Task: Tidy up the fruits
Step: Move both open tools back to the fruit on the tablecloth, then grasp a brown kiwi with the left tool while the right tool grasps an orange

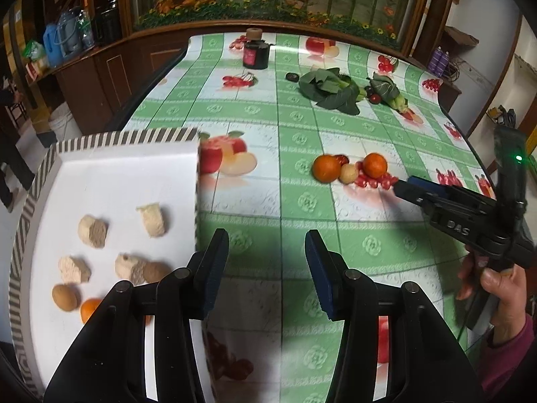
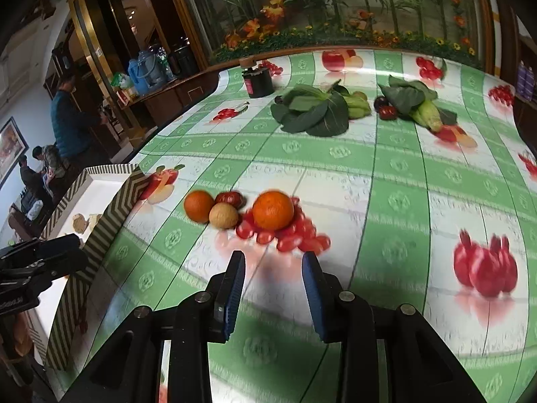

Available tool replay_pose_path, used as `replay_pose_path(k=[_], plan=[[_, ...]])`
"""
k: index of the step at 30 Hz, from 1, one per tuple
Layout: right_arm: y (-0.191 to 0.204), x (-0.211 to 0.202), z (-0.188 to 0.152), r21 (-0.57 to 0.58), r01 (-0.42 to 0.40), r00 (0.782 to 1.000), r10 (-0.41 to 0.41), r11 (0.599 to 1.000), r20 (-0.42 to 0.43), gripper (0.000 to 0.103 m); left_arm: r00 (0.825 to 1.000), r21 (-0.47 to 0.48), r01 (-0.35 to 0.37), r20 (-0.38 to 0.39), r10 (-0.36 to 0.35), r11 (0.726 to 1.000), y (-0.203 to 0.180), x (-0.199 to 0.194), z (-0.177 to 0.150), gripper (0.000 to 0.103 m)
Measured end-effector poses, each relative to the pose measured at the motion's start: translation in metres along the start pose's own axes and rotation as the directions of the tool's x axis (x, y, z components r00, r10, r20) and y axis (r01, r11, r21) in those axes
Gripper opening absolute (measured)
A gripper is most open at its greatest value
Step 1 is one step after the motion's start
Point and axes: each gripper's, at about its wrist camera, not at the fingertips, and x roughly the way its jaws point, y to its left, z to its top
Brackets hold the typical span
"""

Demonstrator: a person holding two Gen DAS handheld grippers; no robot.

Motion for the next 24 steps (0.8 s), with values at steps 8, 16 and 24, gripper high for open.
replay_pose_path(k=[8, 16, 24], plan=[[0.003, 0.025, 0.023, -0.027, 0.006, 1.000, -0.007, 1.000, -0.021, 0.039, 0.999, 0.057, 0.041, -0.013, -0.040, 0.998, -0.021, 0.020, 0.023, 0.047], [-0.002, 0.035, 0.021, -0.018, -0.045, 0.999, 0.045, 0.999, -0.004, 0.030, 0.998, 0.129, 0.061, -0.042, -0.056, 0.990, -0.046, 0.055, 0.042, 0.047], [-0.011, 0.025, 0.020, -0.001, -0.081, 0.997, 0.081, 0.997, 0.015, 0.030, 0.994, 0.168, 0.093, -0.069, -0.082, 0.981, -0.061, 0.084, 0.055, 0.047]])
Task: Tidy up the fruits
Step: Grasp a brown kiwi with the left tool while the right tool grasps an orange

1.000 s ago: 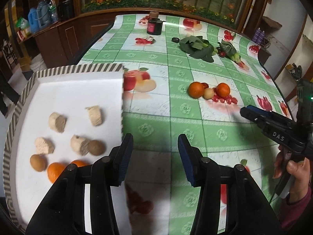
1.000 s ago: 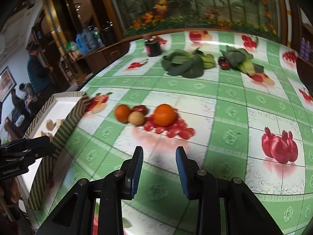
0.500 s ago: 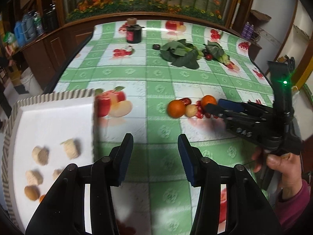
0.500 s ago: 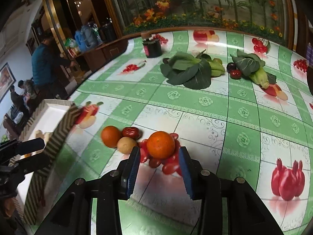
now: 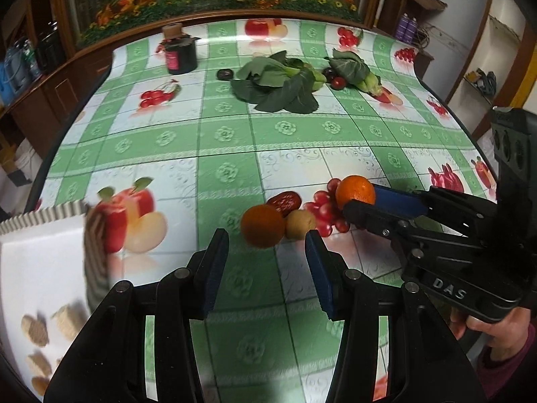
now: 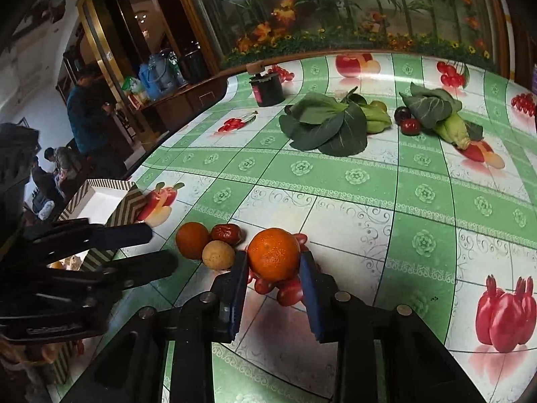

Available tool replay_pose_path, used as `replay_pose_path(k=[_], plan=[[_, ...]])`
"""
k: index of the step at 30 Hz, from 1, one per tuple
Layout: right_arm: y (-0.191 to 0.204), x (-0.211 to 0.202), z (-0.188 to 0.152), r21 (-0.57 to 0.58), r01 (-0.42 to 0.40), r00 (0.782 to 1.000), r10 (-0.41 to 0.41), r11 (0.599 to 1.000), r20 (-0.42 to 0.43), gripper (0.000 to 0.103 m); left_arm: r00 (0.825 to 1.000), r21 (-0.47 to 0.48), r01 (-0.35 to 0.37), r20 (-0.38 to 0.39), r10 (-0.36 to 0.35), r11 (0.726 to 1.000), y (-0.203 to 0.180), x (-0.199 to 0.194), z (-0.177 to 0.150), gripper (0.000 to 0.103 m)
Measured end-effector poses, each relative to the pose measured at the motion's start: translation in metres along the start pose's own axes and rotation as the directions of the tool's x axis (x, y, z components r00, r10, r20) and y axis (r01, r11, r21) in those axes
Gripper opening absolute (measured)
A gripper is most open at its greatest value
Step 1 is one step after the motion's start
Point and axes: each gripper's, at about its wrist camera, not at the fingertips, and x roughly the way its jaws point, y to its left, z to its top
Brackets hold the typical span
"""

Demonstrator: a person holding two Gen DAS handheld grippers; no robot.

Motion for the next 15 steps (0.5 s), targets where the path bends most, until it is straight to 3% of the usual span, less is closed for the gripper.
replay_pose_path(k=[9, 11, 15], plan=[[-0.011, 0.000, 0.001, 0.037, -0.014, 1.000, 0.014, 0.999, -0.002, 0.030, 0.997, 0.001, 0.063, -0.043, -0.062, 0.998, 0.003, 0.027, 0.012, 0.046], [-0.013, 0.000, 0.002, 0.041, -0.016, 1.000, 0.016, 0.999, -0.002, 0.030, 0.997, -0.005, 0.061, -0.044, -0.061, 0.998, 0.006, 0.029, 0.010, 0.030], [-0.013, 0.001, 0.002, 0.040, -0.019, 1.000, 0.019, 0.999, -0.005, 0.030, 0.998, -0.023, 0.055, -0.033, -0.055, 0.998, 0.011, 0.025, 0.004, 0.030]])
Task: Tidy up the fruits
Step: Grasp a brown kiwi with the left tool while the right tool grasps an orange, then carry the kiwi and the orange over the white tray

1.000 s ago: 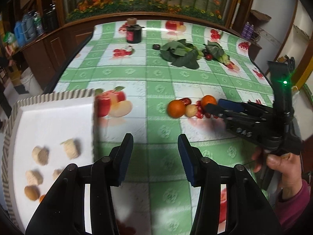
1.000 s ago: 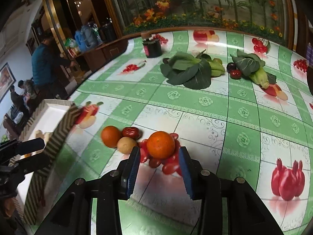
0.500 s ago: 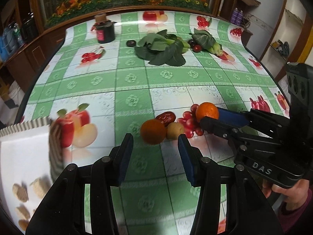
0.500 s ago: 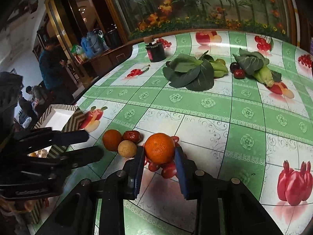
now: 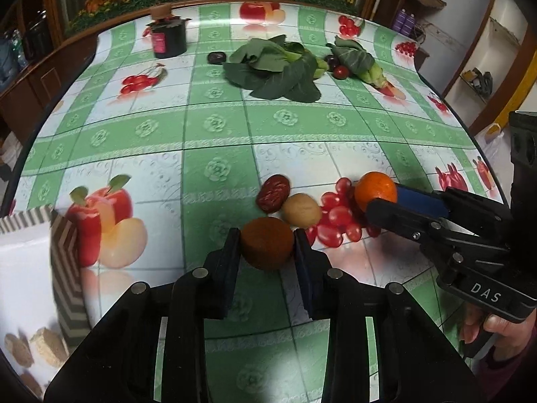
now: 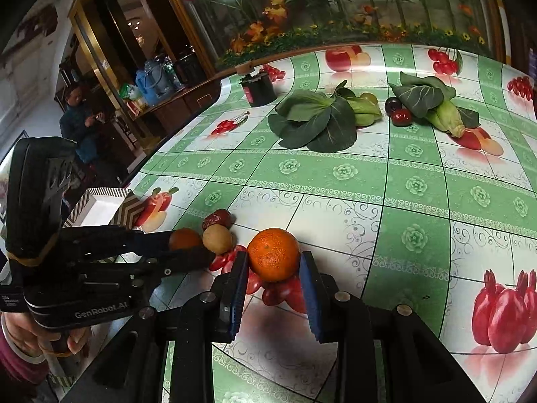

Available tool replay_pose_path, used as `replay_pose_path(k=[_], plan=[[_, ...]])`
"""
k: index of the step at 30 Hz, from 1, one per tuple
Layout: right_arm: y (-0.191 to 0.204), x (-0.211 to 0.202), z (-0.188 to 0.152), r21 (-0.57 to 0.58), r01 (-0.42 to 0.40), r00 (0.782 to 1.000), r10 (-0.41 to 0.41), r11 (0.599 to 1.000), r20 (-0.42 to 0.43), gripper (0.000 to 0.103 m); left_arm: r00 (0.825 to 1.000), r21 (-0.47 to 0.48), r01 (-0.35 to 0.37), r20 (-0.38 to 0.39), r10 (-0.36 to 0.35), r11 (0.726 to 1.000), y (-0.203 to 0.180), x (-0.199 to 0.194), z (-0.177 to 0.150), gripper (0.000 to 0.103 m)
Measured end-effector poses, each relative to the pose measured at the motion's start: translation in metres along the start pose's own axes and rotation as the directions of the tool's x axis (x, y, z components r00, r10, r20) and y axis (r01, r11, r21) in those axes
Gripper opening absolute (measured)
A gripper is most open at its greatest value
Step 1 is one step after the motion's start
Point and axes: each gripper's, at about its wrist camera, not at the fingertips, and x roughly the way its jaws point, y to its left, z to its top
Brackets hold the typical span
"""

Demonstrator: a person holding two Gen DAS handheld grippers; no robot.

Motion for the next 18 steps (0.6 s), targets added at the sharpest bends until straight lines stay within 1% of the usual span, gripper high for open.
replay_pose_path(k=[7, 9, 13, 16, 18], plan=[[0.010, 0.001, -0.003, -0.036, -0.009, 1.000, 0.009, 0.999, -0.012, 0.030, 0.998, -0.012, -0.038, 0.044, 0.038, 0.999, 0.003, -0.034, -0.018, 0.030], [0.013, 0.001, -0.004, -0.044, -0.015, 1.000, 0.014, 0.999, -0.016, 0.030, 0.997, -0.011, -0.059, 0.048, 0.060, 0.998, 0.002, -0.046, -0.027, 0.030], [0.020, -0.002, -0.007, -0.042, -0.049, 0.999, 0.049, 0.998, -0.014, 0.030, 0.995, -0.016, -0.083, 0.057, 0.084, 0.996, 0.006, -0.066, -0.045, 0.030], [0.030, -0.004, -0.009, -0.054, -0.053, 0.999, 0.052, 0.997, -0.010, 0.030, 0.994, -0.032, -0.096, 0.058, 0.098, 0.995, 0.014, -0.079, -0.060, 0.030], [0.039, -0.005, -0.011, -0.068, -0.058, 0.998, 0.057, 0.996, -0.012, 0.030, 0.990, -0.040, -0.122, 0.065, 0.125, 0.992, 0.020, -0.088, -0.070, 0.030]])
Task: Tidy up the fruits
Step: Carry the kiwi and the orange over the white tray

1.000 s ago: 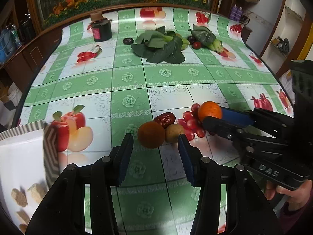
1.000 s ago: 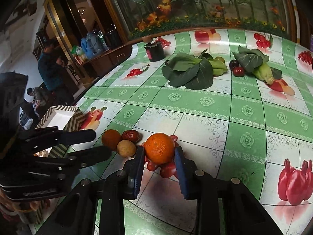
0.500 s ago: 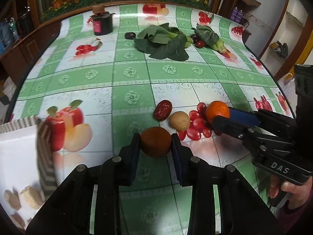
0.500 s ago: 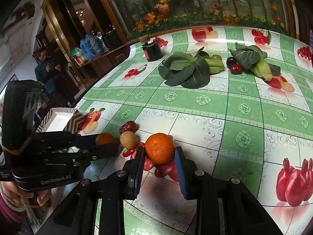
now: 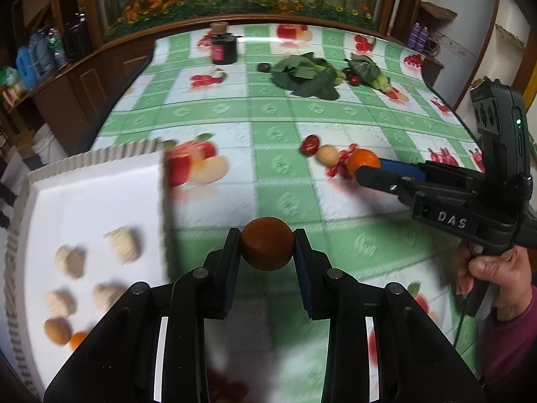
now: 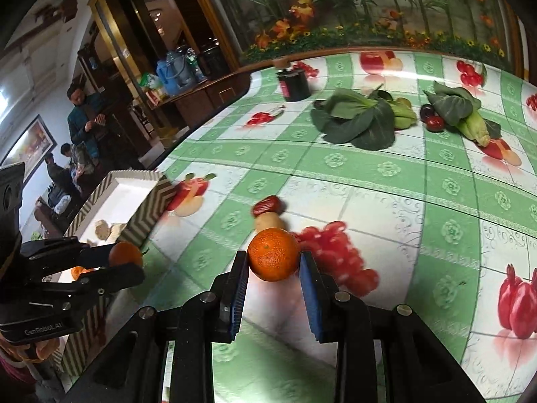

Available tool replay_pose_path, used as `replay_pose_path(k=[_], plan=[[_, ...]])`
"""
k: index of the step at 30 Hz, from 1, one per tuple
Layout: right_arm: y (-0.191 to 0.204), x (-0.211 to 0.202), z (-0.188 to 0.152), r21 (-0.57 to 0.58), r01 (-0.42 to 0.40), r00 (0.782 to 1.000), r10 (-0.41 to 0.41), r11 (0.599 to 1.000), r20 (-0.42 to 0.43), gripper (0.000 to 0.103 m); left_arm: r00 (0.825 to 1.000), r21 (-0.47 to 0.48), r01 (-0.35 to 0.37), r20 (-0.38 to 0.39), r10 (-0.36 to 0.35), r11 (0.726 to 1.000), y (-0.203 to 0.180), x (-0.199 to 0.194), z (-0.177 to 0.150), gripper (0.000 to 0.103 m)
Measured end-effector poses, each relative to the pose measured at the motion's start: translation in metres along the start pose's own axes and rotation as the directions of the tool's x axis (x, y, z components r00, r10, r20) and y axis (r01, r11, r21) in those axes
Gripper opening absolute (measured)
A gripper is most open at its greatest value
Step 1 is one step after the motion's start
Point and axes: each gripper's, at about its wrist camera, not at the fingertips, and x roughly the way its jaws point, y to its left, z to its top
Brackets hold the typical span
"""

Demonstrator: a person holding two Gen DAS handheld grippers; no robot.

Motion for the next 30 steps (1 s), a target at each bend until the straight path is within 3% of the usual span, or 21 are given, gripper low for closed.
replay_pose_path(k=[10, 19, 30], plan=[[0.051, 0.001, -0.013, -0.075, -0.042, 0.999, 0.041, 0.996, -0.018, 0.030, 0.994, -0.105, -0.090, 0.053, 0.096, 0.990, 0.053, -0.038, -0.030, 0.030], [0.093, 0.000, -0.021, -0.112, -0.108, 0.994, 0.108, 0.988, -0.010, 0.030, 0.986, -0.230, -0.137, 0.062, 0.155, 0.964, 0.109, -0.062, -0.054, 0.031], [0.148, 0.015, -0.025, -0.180, -0.175, 0.985, 0.170, 0.968, -0.043, 0.030, 0.976, -0.272, -0.189, 0.051, 0.210, 0.944, 0.143, -0.071, -0.074, 0.031]])
